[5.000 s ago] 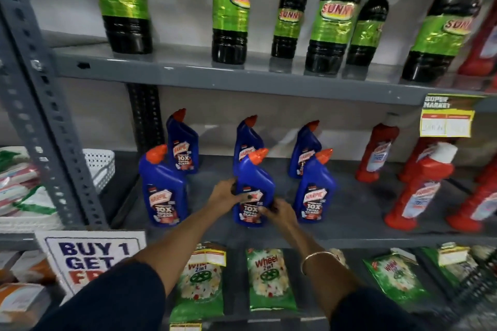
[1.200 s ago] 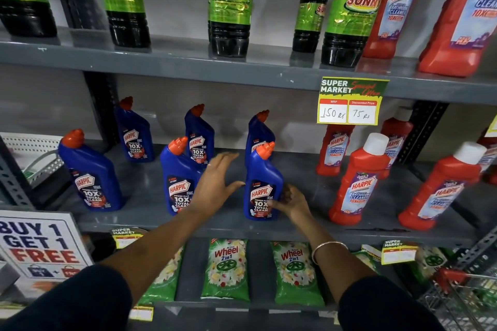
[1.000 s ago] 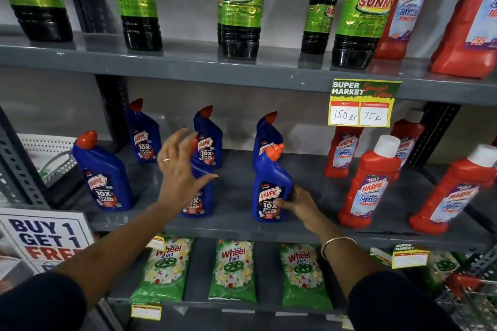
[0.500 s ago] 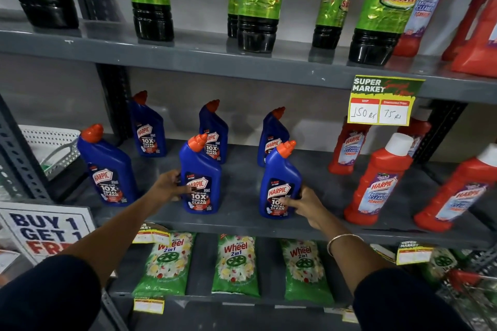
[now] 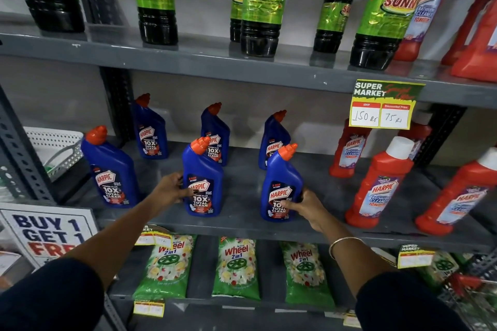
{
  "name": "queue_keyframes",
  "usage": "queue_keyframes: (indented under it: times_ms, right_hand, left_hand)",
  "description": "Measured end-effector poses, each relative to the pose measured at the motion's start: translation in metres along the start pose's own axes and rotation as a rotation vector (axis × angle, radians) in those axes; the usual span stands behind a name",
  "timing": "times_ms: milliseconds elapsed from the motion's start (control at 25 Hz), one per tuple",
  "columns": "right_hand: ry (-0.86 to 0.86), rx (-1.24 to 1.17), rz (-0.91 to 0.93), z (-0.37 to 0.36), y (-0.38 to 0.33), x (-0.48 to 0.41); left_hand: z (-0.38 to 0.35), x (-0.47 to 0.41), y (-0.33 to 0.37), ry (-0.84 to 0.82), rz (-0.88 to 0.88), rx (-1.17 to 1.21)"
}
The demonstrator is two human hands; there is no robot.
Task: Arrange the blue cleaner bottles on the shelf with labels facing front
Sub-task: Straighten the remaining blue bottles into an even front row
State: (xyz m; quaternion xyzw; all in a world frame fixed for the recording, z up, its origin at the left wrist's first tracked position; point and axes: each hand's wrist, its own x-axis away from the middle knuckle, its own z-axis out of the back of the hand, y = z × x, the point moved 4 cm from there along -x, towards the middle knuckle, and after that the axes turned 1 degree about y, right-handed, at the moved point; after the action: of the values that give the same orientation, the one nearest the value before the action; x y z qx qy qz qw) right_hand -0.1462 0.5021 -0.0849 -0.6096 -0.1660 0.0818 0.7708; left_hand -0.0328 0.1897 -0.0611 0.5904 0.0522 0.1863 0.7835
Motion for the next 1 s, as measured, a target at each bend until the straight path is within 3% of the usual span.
queue_keyframes:
  times_ms: [80,160,240,320,440,520,600,720,800,1000]
  right_hand:
    - [0.047,0.001,0.021,0.002,-0.001,0.001]
    - [0.248,-0.007,0.057,0.006,-0.008,0.007]
    - [0.527,0.001,0.205,0.006,-0.023,0.020]
    - [0.696,0.142,0.415,-0.006,-0.044,0.038]
    - [0.753,0.453,0.706,-0.055,-0.075,0.060]
    - [0.663,0.613,0.818,-0.096,-0.089,0.063]
    - [0.482,0.614,0.771,-0.136,-0.098,0.053]
    - [0.250,0.453,0.488,-0.176,-0.088,0.025]
    - [0.214,0.309,0.351,-0.186,-0.083,0.017]
    - [0.251,0.247,0.281,-0.194,-0.091,0.017]
  left_hand:
    - [0.002,0.003,0.000,-0.008,-0.008,-0.012]
    - [0.006,0.008,-0.001,0.039,-0.038,-0.067]
    - [0.020,0.020,0.000,0.241,-0.136,-0.249]
    - [0.039,0.038,0.007,0.516,-0.293,-0.383]
    - [0.077,0.060,0.005,0.809,-0.400,-0.446]
    - [0.112,0.056,-0.007,0.890,-0.366,-0.380]
    - [0.153,0.038,-0.023,0.811,-0.313,-0.251]
    - [0.191,0.001,-0.044,0.443,-0.196,-0.016]
    - [0.195,-0.014,-0.055,0.253,-0.162,-0.040]
    - [0.203,-0.037,-0.071,0.095,-0.149,0.064]
